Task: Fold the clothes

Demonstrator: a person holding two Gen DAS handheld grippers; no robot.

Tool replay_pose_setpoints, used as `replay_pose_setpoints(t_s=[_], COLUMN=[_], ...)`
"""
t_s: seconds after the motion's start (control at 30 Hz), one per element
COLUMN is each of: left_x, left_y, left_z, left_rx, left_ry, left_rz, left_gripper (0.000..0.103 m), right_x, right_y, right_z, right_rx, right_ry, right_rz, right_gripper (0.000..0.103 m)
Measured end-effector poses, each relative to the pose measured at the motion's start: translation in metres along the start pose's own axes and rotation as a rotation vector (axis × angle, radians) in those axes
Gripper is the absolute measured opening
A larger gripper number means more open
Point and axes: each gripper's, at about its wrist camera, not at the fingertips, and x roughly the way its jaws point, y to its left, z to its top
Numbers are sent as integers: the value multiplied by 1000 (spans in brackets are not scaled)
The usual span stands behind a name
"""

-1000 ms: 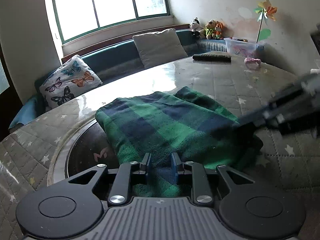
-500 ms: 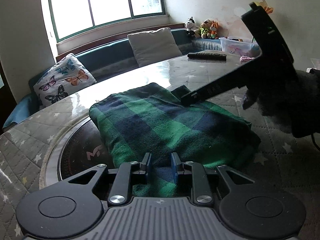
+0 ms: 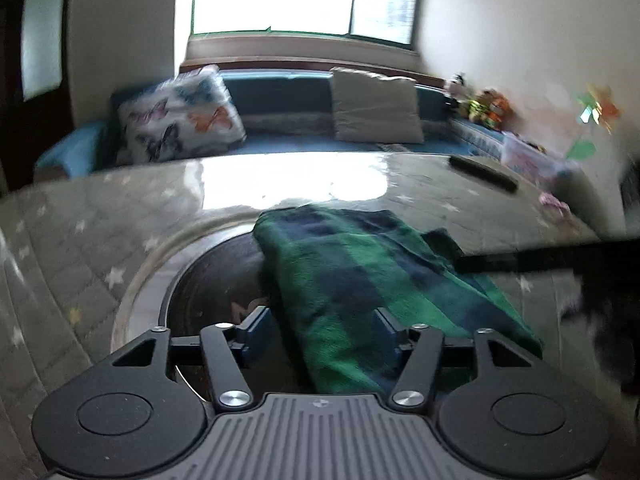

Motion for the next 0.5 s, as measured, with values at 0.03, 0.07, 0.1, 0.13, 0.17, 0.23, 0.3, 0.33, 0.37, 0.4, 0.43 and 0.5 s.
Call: replay_pose_setpoints(t_s=[0.03,0.07,0.1,0.13,0.17,0.23,0.3,0.33,0.37,0.4,0.43,0.5], left_x=[4,7,10,13,16,21,24,25,26,27,28,28], left_y=[3,6,8,10,12,14,15,15,15,15,15,14], left_z=[1,2,2,2,2,1,-1,-1,-1,-1,-2,-2], left_rx=[-24,-42,-58,-72,-87,-103,-116,-120,-124,-128,-133,-135], left_ry=[11,19,28,40,52,68,83,86,88,91,96,96], left_rz=[-1,-4,-10,-16,-21,-36,-51,-58,-66,-77,-88,-97], left_gripper=[66,66,66,66,66,66,65,64,62,57,55,47], right_x=[1,3,5,7,8,9,9,8,7,7,6,4], right_y=[1,2,3,4,5,9,12,12,12,13,13,14], right_z=[-2,-5,-7,-9,-10,-13,-14,-15,-16,-17,-18,-19], right_rx=[5,9,14,19,21,15,12,14,15,17,18,21], right_ry=[7,14,21,28,29,21,18,18,19,19,19,19], right_rz=[2,4,3,-2,-6,-15,-25,-26,-27,-28,-29,-30], right_gripper=[63,63,63,63,63,63,60,56,54,48,41,27])
